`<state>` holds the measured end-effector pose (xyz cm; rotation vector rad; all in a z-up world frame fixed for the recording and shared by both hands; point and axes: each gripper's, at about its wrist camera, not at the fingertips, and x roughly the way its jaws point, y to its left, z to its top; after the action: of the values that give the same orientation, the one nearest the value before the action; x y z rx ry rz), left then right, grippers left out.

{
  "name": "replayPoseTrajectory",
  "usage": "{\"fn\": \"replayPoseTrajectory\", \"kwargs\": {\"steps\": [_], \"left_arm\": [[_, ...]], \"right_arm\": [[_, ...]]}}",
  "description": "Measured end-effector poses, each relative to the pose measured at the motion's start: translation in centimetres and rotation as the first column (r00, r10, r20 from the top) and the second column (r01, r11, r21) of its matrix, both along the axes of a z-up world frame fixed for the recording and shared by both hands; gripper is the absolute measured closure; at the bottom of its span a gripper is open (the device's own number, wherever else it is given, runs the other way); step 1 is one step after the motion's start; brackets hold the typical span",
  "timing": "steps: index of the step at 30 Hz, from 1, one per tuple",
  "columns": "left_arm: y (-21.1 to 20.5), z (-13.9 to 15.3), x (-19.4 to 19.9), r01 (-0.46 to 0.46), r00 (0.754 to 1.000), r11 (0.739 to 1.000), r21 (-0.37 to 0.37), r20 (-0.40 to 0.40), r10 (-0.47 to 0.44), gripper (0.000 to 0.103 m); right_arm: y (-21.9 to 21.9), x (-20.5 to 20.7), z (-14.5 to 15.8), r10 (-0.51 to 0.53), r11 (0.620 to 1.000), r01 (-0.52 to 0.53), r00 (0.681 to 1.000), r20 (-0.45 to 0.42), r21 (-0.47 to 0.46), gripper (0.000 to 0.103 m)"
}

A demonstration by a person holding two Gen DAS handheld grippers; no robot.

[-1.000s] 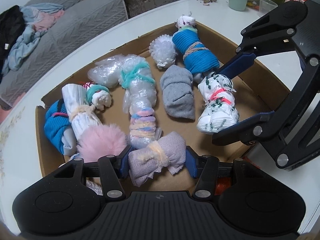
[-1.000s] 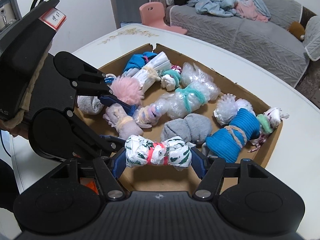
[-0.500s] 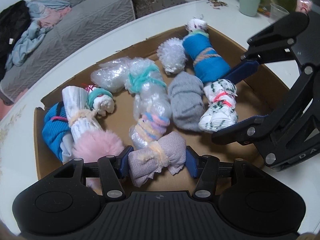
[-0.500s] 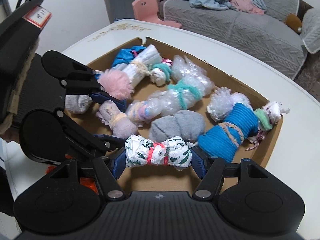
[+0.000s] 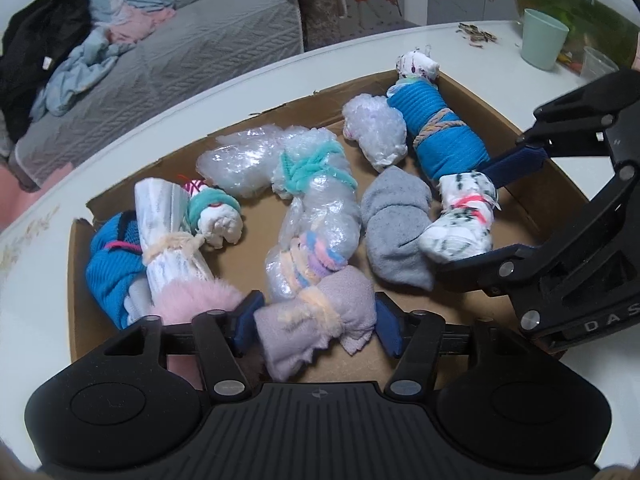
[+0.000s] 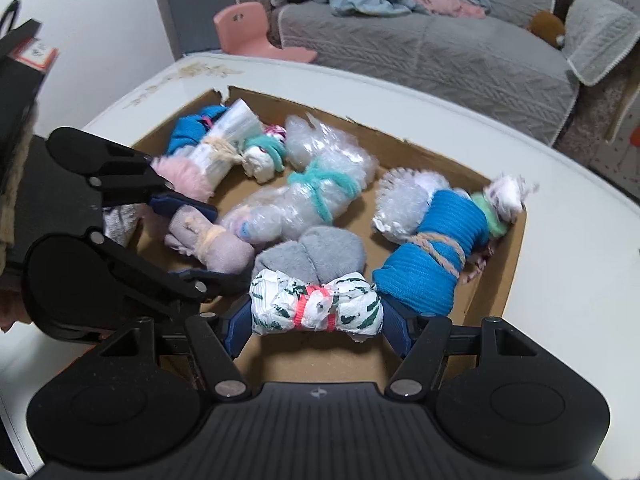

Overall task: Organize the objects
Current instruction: 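Carry both bundles into the tray and lower them among the others, then open both grippers and withdraw them toward the orange bundles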

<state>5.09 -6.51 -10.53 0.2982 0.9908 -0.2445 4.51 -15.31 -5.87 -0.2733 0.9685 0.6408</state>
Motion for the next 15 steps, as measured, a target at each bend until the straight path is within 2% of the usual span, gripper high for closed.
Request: {"fn": "replayPoseTrajectory", "kwargs": {"steps": [7, 9, 11, 15], "left_arm": [[-0.8, 0.0, -0.6, 0.048, 0.999, 0.998, 0.041, 0.006, -0.049, 0.021], [-1.1, 0.1, -0.9, 0.063, 0.998, 0.997, 0.051, 0.011, -0.064, 0.017], [-1.3, 0.3, -1.1, 0.071, 0.997, 0.996, 0.049, 0.017, -0.072, 0.016], [-1.5, 1.2, -1.5, 0.067, 0.997, 0.997, 0.041, 0.025, -0.068, 0.015]], "right_arm": [[-0.6, -0.6, -0.4, -0.028, 0.999, 0.028, 1.0, -0.01, -0.037, 0.036], [-0.7, -0.7, -0.1, -0.04, 0.998, 0.04, 0.999, -0.002, -0.041, 0.028], [-1.1, -0.9, 0.3, -0.056, 0.998, 0.056, 0.998, 0.015, -0.04, 0.014], [-1.3, -1.1, 0.9, -0.061, 0.998, 0.061, 0.998, 0.021, -0.027, 0.013]]}}
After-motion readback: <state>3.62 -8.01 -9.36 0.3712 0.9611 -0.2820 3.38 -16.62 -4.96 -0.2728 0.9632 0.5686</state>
